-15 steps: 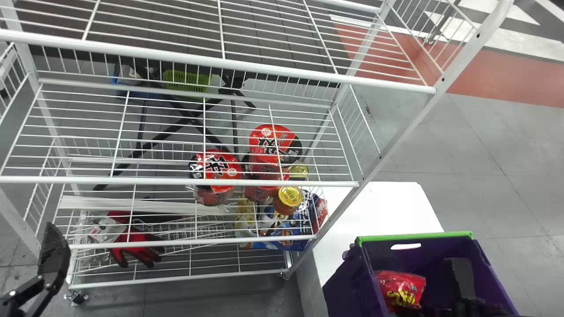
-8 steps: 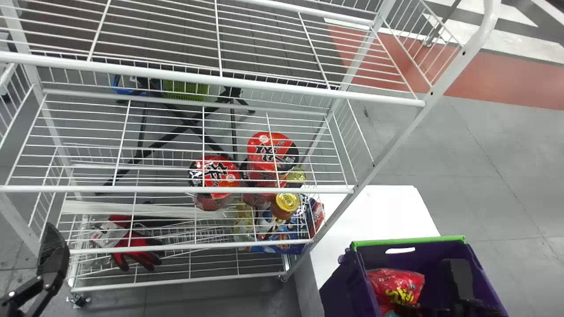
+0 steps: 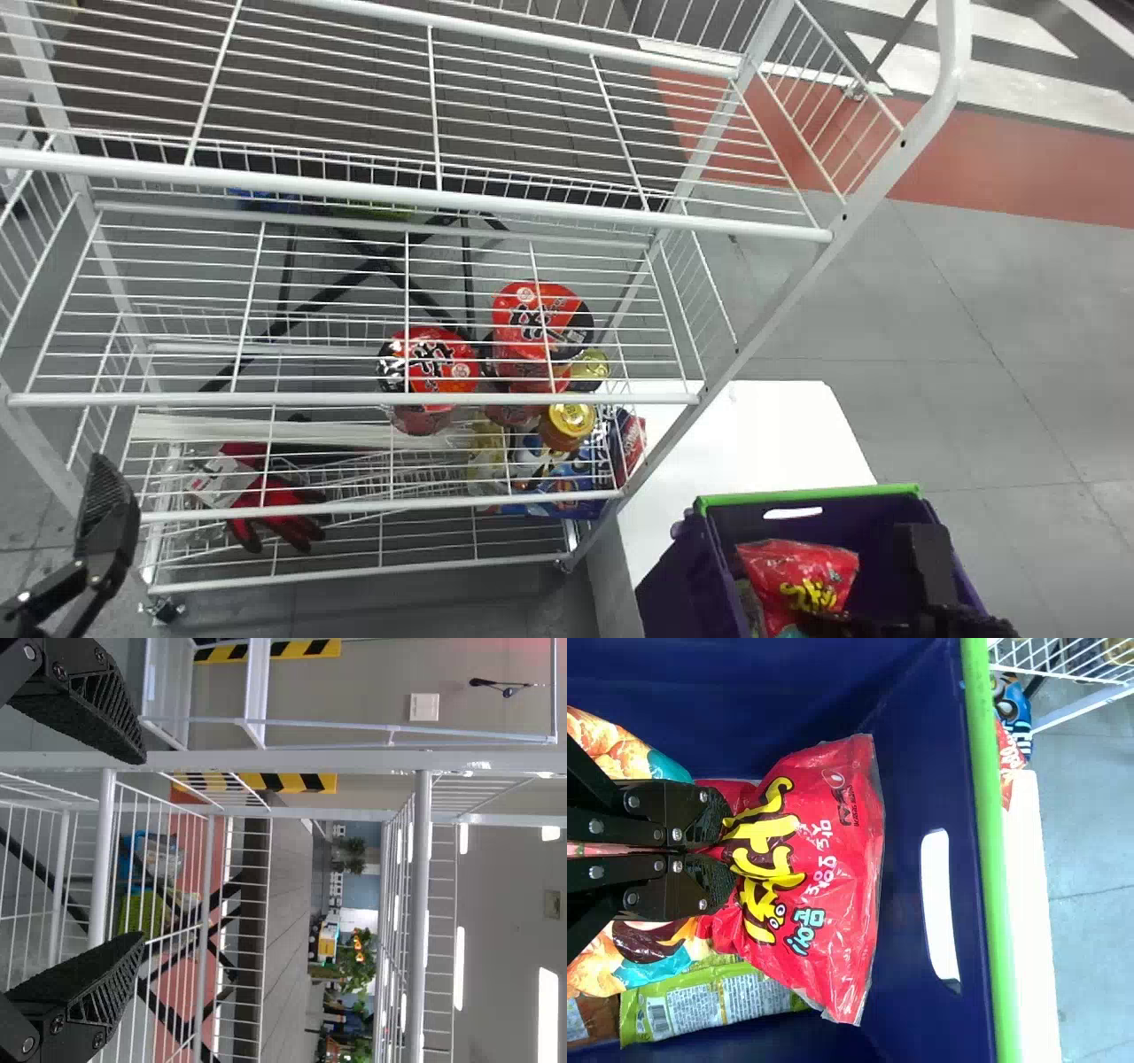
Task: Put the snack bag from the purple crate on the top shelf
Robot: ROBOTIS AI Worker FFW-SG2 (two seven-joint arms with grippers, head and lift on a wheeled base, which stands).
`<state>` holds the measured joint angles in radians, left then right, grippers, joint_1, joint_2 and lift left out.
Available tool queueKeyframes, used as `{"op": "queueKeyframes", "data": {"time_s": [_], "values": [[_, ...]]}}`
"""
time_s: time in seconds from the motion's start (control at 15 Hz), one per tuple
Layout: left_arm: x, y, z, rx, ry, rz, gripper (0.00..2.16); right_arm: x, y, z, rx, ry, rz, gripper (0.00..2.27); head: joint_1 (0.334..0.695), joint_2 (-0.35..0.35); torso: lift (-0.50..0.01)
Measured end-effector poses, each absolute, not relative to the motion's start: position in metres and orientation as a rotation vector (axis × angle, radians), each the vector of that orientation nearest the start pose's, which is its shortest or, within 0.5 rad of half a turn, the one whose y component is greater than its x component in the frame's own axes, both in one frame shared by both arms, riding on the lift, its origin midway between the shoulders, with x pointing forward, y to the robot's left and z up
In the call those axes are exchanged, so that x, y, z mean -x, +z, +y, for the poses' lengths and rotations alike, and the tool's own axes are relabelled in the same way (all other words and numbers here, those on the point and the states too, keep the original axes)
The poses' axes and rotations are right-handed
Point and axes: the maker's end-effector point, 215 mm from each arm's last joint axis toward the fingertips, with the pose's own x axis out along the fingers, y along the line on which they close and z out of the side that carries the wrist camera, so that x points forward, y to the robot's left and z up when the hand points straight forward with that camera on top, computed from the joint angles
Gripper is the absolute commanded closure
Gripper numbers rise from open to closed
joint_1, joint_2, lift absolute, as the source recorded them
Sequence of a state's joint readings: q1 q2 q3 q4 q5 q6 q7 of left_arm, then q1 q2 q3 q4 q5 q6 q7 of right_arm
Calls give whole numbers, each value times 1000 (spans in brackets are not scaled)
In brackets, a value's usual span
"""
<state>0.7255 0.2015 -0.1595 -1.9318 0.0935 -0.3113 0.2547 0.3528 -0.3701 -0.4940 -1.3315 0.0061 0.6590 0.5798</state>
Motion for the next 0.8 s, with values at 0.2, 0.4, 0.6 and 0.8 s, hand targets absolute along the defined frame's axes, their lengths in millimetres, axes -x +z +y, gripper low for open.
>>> {"op": "queueKeyframes", "data": {"time_s": [0.2,0.4,0.6,0.8], "values": [[-348,-405,220,26,36,80,117,-236,-651,-551,-91,-87,1118,2253,695,-350,-226],[-348,-405,220,27,37,80,117,-238,-649,-553,-84,-92,1110,2253,695,-350,-214],[-348,-404,220,27,37,78,117,-238,-650,-553,-85,-93,1110,2250,695,-350,-202],[-349,-404,220,26,37,79,117,-238,-650,-554,-81,-94,1104,2253,695,-350,-190]]}}
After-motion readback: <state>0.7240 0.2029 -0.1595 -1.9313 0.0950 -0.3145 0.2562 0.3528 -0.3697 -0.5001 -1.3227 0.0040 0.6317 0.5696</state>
